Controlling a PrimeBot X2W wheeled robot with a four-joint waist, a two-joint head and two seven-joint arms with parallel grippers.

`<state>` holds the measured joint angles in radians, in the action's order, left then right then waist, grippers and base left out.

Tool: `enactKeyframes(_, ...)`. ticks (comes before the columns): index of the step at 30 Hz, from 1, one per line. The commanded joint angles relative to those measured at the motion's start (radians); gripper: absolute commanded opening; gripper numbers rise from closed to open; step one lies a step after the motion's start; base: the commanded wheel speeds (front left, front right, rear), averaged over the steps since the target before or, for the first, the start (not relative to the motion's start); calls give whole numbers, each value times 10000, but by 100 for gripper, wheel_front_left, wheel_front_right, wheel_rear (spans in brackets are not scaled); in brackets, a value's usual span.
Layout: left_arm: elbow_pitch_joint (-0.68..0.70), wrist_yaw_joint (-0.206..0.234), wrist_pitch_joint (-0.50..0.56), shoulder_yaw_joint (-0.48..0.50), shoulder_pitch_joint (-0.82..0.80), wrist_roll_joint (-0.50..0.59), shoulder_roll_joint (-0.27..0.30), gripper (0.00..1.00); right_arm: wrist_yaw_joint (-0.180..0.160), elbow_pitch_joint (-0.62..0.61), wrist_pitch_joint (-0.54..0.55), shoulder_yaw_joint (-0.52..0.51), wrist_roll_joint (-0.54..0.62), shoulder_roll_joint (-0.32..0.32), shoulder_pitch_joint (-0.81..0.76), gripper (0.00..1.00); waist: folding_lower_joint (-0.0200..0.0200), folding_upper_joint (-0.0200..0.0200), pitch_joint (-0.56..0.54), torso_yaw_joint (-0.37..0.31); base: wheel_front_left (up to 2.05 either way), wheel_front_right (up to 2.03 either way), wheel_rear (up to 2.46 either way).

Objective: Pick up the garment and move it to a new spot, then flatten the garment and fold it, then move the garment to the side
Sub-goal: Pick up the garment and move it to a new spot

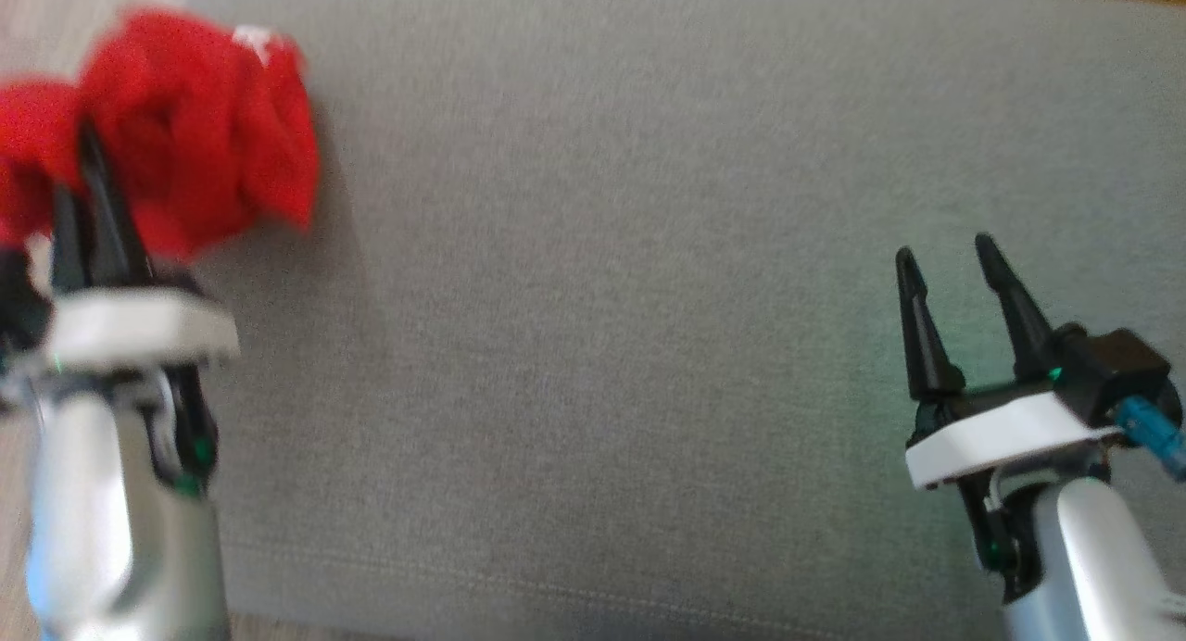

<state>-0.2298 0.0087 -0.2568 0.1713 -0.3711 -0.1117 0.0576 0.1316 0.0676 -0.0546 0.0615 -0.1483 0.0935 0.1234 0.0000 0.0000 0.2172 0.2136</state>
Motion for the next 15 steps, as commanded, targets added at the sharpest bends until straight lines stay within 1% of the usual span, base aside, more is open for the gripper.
enactKeyframes(1,613,41,-48,205,136,108,242,0,-9,-272,-126,226,-43,-85,28,100,0,0,-490,-137,0,0,0)
enactKeyframes(4,1258,10,-48,-73,1390,-28,68,0,-9,-169,-162,245,-71,-189,-197,100,0,0,-839,-222,0,0,0)
enactKeyframes(8,1731,153,-48,-529,2739,-91,-21,0,-9,-80,-184,221,-91,-292,-467,100,0,0,-1241,-365,0,0,0)
enactKeyframes(11,1961,226,-1,-1014,3408,-38,-44,0,-9,-65,-162,167,-99,-344,-647,100,0,0,-1443,-443,0,0,0)
enactKeyframes(15,2154,312,193,-1710,3810,110,-58,0,-9,-74,-111,182,-95,-385,-781,100,0,0,-1573,-683,0,0,0)
